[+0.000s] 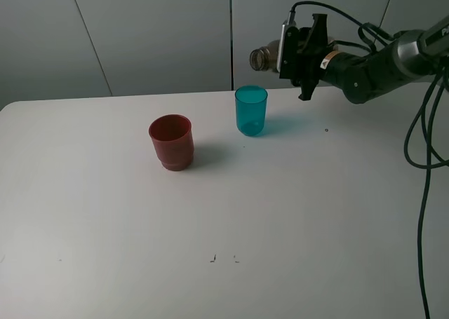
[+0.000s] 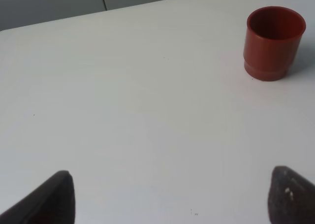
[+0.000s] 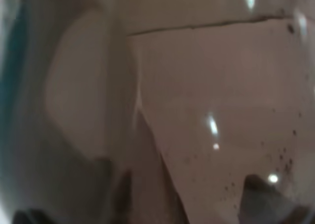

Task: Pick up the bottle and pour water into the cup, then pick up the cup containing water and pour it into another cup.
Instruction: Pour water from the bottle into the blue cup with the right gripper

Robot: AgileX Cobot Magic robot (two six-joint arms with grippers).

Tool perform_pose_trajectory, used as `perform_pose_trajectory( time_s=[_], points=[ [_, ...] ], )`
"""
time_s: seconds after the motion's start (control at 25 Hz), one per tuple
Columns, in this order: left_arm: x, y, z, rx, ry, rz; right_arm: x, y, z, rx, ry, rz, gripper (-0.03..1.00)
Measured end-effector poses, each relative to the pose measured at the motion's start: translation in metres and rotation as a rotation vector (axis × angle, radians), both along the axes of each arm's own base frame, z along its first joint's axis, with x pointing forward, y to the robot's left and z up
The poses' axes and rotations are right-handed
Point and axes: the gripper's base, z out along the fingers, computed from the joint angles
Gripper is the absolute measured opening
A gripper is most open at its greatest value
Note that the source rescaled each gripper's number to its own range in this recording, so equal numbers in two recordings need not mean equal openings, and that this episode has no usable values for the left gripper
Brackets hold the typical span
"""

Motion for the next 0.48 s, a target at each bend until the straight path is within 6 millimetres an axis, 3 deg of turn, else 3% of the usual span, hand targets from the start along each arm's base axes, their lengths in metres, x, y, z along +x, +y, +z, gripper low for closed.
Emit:
perform_pose_trajectory(
  time_s=[0.48],
  points=[
    [0.0, 0.0, 0.0, 0.0, 0.0, 0.0, 0.0004, -0.001, 0.0001, -0.065, -0.024, 0.006, 0.03]
  ],
)
